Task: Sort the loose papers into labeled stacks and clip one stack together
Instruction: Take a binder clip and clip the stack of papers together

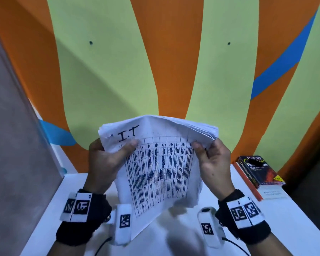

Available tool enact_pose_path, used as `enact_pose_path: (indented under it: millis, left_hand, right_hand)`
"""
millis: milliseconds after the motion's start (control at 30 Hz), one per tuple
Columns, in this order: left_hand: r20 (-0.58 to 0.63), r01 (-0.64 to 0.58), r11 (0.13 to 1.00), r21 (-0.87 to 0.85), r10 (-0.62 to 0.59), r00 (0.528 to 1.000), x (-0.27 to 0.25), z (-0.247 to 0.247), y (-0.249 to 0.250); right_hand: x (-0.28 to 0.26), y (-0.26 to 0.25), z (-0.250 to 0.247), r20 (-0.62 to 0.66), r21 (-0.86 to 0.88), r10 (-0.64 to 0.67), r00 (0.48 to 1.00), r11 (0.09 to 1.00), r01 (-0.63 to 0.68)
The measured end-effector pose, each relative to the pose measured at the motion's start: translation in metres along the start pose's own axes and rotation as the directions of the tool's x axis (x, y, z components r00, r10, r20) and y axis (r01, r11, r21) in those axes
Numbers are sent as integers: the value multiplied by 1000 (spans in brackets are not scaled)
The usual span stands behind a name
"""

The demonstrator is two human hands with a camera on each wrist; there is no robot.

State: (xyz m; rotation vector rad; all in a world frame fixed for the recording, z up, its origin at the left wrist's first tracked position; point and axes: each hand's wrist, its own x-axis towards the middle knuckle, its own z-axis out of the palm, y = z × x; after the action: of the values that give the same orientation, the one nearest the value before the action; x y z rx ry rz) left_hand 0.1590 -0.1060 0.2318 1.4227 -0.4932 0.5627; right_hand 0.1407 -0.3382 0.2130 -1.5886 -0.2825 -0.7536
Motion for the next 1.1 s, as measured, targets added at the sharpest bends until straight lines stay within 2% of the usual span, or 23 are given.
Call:
enact_pose_path:
  millis: [67, 133, 167, 233, 367, 533, 633, 700, 900, 1033, 1100]
  left_hand:
    - [5, 104, 994, 26, -104, 995, -10, 1, -13]
    - [5, 244, 966, 86, -245, 969, -25, 1, -33]
    - [-13, 276, 954, 117, -276, 961, -30, 2, -38]
    - [-36, 282, 948, 149, -280, 959, -32, 3, -41]
    - [-50, 261, 959, 106, -257, 965, -23, 2, -38]
    - [-25, 362, 921, 147, -362, 932, -36, 5, -58]
    - [-80, 347, 925, 154, -338, 938, -31, 5, -53]
    - [-69, 333, 932, 141, -326, 943, -31, 8, -47]
    - [46, 396, 905, 155, -407, 912, -42, 18, -51]
    - [207, 257, 953, 159, -287, 935, -13, 29, -27]
    - [210, 200, 957, 210, -244, 947, -1, 40, -24]
  right_hand:
    - [-15, 11, 0, 43, -49, 58, 997, 997, -56]
    - [-34, 31, -1, 87, -123, 172, 981, 979, -161]
    - [-40, 39, -1, 87, -144, 225, 970, 967, -211]
    - [-42, 43, -2, 80, -140, 263, 962, 958, -250]
    - [-35, 38, -3, 44, -97, 203, 978, 975, -198]
    - [-43, 55, -3, 89, -206, 277, 957, 945, -254]
    - [-35, 53, -9, 102, -190, 203, 974, 965, -182]
    - [-36, 53, -12, 86, -198, 158, 984, 970, -139]
    - [-47, 74, -29, 118, -227, 284, 952, 941, -252]
    - [-40, 78, -42, 121, -230, 275, 954, 943, -242]
    - [-35, 78, -50, 130, -201, 263, 956, 951, -234]
